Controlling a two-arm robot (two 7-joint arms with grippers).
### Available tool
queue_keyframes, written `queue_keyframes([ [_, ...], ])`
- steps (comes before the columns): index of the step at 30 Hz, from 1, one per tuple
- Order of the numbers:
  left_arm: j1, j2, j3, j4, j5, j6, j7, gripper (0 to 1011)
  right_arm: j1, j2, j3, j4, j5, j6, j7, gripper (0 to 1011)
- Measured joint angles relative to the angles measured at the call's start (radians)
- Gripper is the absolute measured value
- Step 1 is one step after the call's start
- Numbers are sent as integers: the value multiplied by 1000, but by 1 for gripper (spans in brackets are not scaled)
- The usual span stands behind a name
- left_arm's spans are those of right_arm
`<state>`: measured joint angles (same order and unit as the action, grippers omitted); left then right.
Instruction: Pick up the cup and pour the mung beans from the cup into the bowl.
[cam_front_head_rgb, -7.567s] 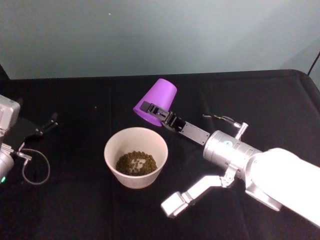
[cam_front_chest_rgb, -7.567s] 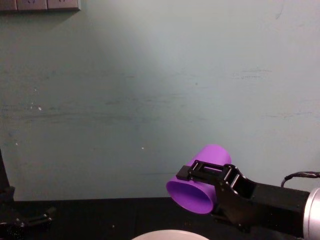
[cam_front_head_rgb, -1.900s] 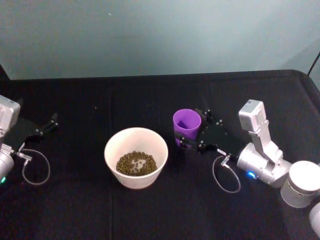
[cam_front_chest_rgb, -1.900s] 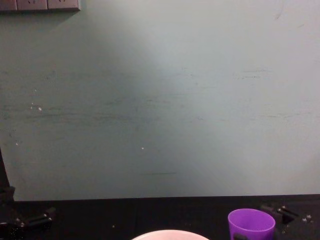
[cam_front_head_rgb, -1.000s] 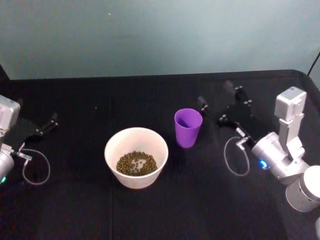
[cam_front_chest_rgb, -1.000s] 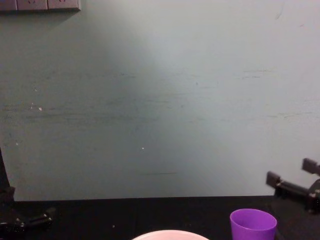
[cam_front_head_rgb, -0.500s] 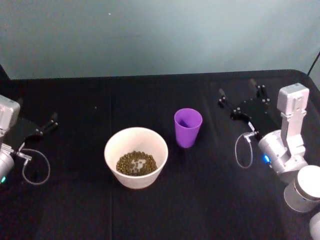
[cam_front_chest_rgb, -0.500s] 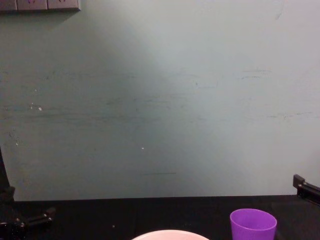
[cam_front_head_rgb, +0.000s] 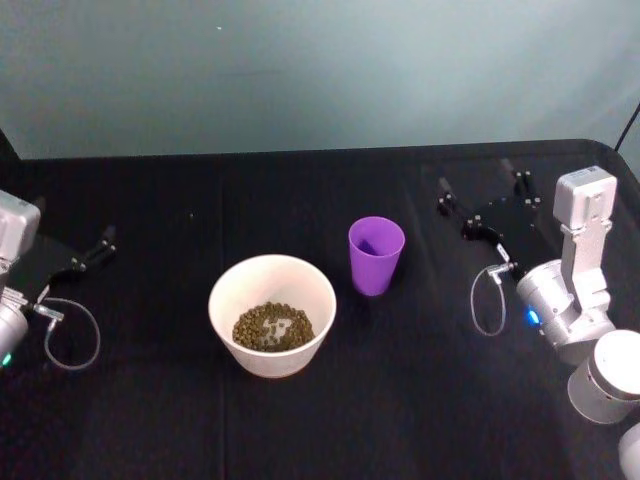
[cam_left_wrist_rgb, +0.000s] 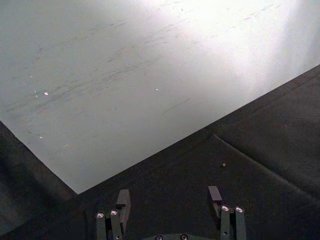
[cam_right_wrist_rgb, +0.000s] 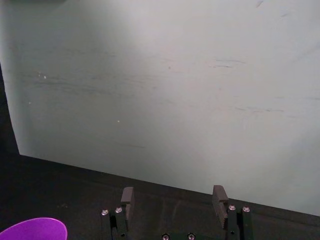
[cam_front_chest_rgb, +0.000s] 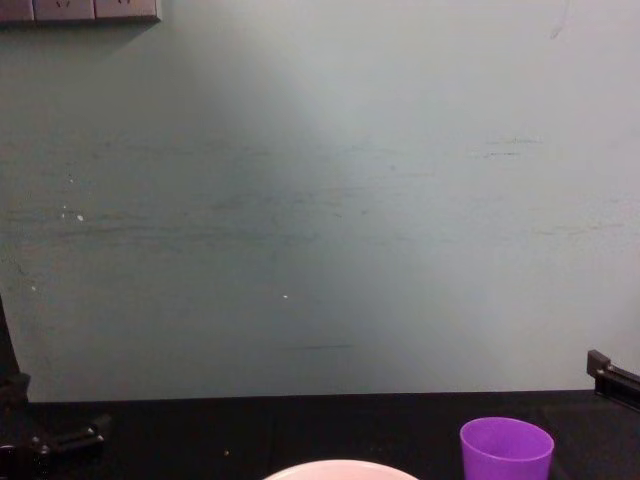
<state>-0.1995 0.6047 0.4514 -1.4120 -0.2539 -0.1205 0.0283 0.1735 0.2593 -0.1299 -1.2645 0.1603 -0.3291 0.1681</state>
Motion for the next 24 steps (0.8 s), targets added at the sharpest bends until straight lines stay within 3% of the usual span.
queue_keyframes([
  [24,0,0,0,0,0,0,0,1012,-1,2,-2,-3,4,-4,3,1002],
])
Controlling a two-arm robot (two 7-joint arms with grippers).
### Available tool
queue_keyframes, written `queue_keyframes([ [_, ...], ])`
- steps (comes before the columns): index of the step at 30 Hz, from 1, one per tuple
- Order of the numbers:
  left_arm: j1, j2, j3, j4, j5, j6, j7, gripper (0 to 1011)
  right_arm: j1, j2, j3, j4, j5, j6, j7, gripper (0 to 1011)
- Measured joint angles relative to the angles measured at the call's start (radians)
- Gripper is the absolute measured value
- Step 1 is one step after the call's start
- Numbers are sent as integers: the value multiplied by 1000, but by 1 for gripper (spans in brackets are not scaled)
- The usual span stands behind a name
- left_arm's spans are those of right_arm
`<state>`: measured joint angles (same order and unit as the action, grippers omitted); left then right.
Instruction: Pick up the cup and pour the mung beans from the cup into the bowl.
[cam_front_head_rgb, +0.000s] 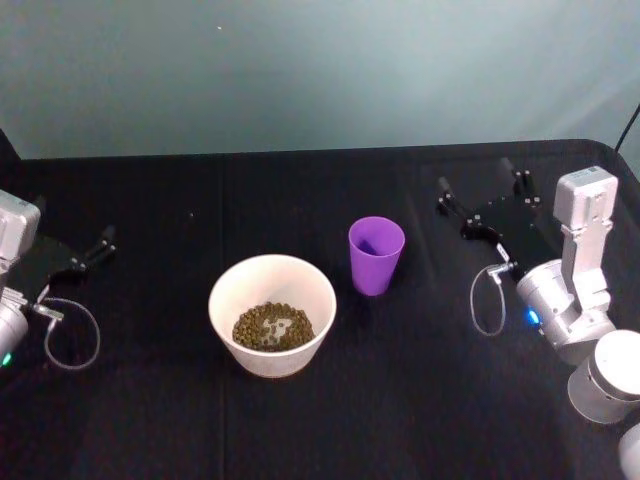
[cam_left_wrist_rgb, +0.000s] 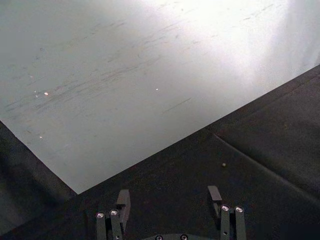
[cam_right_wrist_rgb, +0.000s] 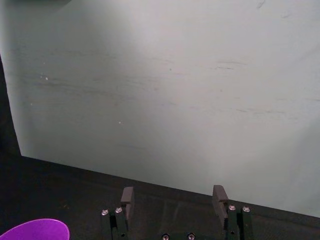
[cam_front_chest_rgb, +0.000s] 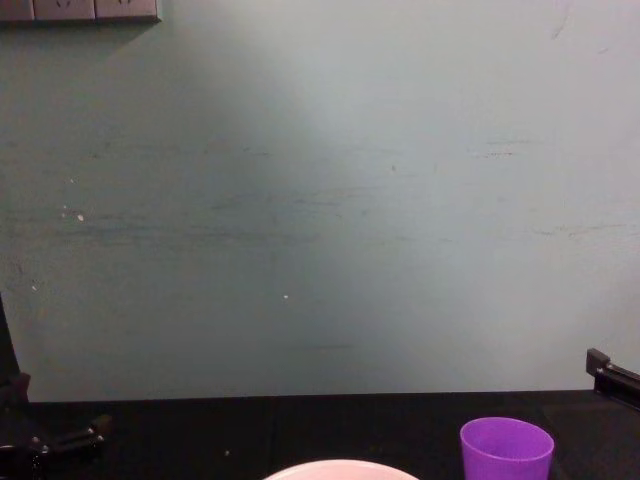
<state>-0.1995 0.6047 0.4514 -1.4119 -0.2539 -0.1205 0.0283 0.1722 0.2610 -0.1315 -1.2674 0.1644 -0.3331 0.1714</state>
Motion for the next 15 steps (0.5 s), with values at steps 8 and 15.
queue_keyframes([
  [8,0,0,0,0,0,0,0,1011,0,0,0,0,0,0,0,1002],
  [15,0,0,0,0,0,0,0,1012,0,0,0,0,0,0,0,1002],
])
